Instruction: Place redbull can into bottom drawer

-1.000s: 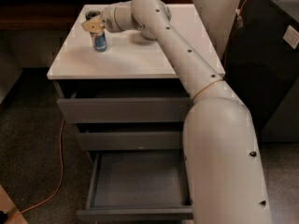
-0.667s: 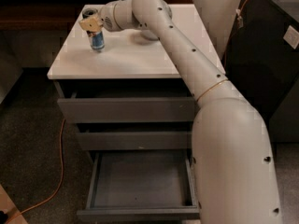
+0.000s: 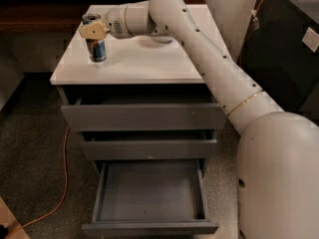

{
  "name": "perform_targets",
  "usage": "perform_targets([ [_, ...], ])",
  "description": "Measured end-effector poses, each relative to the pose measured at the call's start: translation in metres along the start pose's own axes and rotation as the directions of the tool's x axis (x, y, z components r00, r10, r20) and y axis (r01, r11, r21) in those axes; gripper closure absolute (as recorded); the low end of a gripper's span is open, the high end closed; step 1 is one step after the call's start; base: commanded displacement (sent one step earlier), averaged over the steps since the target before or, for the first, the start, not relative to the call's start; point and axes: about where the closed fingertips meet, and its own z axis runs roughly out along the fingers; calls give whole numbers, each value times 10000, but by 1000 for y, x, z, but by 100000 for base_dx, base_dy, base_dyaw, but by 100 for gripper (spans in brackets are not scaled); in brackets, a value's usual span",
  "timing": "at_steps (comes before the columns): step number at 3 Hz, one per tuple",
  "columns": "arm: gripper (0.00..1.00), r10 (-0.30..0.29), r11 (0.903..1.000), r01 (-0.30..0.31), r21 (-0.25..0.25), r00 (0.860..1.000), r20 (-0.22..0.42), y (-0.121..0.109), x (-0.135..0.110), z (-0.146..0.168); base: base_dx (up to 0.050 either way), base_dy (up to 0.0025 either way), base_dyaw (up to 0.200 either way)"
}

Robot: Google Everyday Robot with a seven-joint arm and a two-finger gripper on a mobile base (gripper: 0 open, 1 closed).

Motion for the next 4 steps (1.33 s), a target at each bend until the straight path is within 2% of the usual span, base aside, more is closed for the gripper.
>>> perform_targets([
  [1, 100, 180, 9981, -195, -582, 9995, -262, 31, 0, -11, 0, 0, 0],
  [2, 100, 187, 9962, -254, -830, 9965, -810, 56, 7, -17, 0, 0, 0],
  [3, 100, 195, 9951, -269, -947, 9968, -780, 65, 4, -21, 0, 0, 0],
  [4, 100, -102, 9938, 8, -1113, 9964, -844, 91, -5, -38, 0, 0, 0],
])
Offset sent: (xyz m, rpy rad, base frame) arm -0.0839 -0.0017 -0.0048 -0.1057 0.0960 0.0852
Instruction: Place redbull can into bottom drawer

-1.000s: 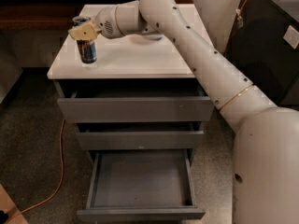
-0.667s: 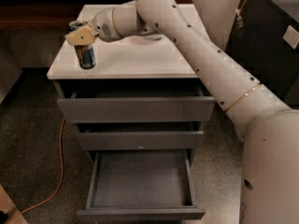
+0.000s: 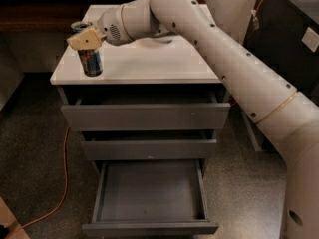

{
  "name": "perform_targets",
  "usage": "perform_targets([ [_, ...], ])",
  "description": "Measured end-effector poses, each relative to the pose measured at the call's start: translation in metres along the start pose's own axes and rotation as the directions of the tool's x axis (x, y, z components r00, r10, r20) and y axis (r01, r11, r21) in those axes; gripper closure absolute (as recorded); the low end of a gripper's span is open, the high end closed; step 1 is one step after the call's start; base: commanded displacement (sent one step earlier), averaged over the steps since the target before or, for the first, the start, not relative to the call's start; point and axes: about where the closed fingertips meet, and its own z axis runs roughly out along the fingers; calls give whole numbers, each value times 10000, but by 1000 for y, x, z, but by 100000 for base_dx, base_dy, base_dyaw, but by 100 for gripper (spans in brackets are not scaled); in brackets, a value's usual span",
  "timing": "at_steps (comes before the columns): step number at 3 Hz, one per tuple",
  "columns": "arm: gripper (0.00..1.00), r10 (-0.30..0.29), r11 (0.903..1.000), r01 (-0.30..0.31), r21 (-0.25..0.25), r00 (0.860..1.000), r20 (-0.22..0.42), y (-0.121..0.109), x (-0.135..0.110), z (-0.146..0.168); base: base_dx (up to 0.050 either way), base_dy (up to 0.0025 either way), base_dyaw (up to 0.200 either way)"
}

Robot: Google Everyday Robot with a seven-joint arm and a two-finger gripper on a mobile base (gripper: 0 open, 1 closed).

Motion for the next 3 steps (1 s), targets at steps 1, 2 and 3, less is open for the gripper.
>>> perform_targets([
  [1, 100, 39, 9999, -43, -112, 9995, -310, 27, 11, -18, 0, 0, 0],
  [2, 100, 64, 9999, -57, 87, 9965, -838, 40, 43, -38, 0, 0, 0],
  [3, 100, 18, 10000, -9, 96, 9961, -883, 46, 74, -51, 0, 0, 0],
])
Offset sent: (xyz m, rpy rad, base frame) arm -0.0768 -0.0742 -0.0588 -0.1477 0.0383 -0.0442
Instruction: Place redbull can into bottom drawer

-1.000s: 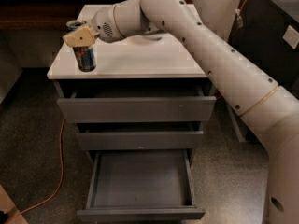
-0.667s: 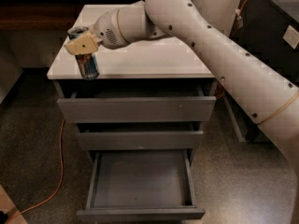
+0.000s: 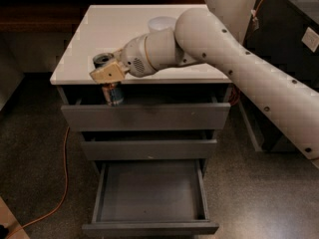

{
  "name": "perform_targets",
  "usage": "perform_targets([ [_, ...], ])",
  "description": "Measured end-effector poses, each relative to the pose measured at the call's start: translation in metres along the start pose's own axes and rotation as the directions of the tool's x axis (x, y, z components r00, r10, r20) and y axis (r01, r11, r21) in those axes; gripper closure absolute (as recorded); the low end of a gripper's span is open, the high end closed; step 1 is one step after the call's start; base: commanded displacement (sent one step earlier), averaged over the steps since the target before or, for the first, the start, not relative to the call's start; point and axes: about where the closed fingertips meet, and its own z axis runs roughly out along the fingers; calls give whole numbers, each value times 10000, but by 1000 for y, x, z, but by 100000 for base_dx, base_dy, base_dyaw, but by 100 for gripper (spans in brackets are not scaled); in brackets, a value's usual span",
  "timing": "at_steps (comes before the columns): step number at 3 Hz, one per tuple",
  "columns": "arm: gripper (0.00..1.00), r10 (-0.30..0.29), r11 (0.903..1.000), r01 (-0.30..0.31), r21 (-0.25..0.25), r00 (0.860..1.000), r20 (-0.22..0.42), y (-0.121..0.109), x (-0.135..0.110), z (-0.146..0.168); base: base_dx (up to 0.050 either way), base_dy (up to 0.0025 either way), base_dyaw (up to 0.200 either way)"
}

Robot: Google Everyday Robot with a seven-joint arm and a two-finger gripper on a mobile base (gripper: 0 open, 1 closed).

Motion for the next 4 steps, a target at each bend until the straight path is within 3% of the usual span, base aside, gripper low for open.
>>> perform_targets([
  [2, 100, -965, 9951, 974, -197, 9945, 410, 2, 48, -4, 0, 0, 0],
  [3, 100, -965, 9951, 973, -197, 9945, 410, 2, 48, -4, 0, 0, 0],
  [4, 100, -816, 9967, 817, -5, 9958, 411, 16, 83, -5, 0, 0, 0],
])
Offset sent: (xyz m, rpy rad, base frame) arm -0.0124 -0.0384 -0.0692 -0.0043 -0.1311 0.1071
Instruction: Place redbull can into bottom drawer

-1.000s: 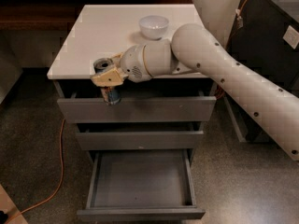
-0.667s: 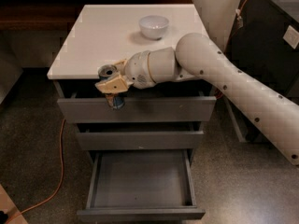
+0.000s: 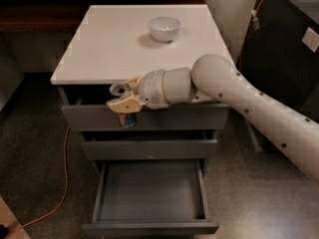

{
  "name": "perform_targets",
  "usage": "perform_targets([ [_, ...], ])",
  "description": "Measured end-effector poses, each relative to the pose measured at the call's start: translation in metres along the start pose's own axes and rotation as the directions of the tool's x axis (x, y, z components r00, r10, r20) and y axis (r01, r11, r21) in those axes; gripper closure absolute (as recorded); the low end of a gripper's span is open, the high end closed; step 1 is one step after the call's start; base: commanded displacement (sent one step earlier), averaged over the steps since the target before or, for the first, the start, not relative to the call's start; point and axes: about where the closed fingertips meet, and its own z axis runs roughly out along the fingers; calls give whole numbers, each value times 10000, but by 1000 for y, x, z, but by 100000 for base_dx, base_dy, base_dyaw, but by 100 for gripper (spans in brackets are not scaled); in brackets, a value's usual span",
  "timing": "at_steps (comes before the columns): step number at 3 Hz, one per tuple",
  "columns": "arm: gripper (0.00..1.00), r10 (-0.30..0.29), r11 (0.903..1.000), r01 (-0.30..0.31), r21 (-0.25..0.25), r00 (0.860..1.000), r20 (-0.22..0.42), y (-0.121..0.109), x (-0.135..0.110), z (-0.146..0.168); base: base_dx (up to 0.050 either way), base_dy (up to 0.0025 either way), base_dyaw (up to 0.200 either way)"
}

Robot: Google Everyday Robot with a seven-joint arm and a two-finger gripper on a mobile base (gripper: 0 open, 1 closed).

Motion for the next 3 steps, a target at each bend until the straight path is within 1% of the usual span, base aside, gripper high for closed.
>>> perform_targets([
  [1, 100, 69, 9999, -69, 102, 10000, -32, 17, 35, -1, 0, 0, 0],
  [2, 100, -29, 9994, 27, 331, 10000, 59, 33, 67, -1, 0, 0, 0],
  [3, 100, -114, 9984, 99, 556, 9996, 267, 48, 107, 4, 0, 0, 0],
])
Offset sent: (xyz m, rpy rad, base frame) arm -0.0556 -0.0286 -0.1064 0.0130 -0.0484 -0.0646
